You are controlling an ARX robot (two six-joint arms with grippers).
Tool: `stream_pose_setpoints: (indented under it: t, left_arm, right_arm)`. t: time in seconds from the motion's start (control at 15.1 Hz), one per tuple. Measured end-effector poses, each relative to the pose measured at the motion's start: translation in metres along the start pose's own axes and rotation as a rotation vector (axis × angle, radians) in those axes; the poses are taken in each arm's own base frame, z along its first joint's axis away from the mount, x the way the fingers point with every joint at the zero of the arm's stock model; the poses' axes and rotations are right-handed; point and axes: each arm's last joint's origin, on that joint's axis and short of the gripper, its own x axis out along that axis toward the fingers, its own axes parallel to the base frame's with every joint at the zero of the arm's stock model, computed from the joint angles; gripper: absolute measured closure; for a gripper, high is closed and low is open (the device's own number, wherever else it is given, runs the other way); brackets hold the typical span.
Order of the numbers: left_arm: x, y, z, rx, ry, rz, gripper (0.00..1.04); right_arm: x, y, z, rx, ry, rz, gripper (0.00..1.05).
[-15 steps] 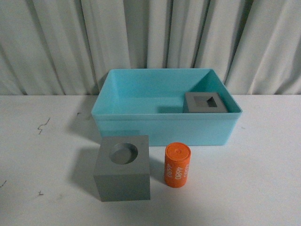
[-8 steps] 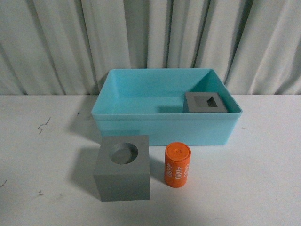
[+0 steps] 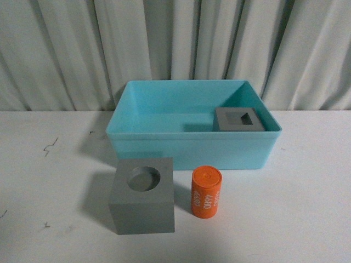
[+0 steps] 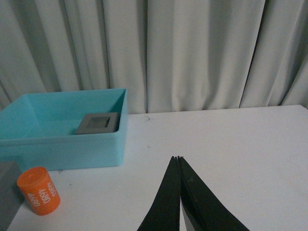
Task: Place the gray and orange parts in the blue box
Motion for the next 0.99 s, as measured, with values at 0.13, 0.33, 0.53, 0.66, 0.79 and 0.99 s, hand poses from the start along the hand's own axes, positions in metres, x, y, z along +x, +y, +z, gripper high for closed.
stream_pose_setpoints:
  t: [0.13, 0.33, 0.53, 0.66, 0.79, 0.99]
  left_arm:
    - [0.000, 0.000, 0.000, 0.000, 0.000, -0.001, 0.07]
    - [0.000, 0.000, 0.000, 0.000, 0.000, -0.001, 0.07]
    - [0.000, 0.000, 0.000, 0.000, 0.000, -0.001, 0.07]
    - [0.023, -0.018, 0.020, -0.181, 0.515, 0.117, 0.07]
    - [0.074, -0.053, 0.054, -0.318, 0.489, 0.071, 0.07]
    - [0.137, -0.106, 0.029, -0.265, 0.614, 0.001, 0.07]
  right_arm:
    - [0.000, 0.000, 0.001, 0.000, -0.008, 0.000, 1.03]
    - [0.000, 0.000, 0.001, 0.000, -0.008, 0.000, 0.72]
    - [0.000, 0.000, 0.001, 0.000, -0.008, 0.000, 0.36]
    - [0.000, 0.000, 0.001, 0.000, -0.009, 0.000, 0.05]
    - [0.000, 0.000, 0.001, 0.000, -0.009, 0.000, 0.07]
    - [0.000, 0.000, 0.001, 0.000, -0.008, 0.000, 0.06]
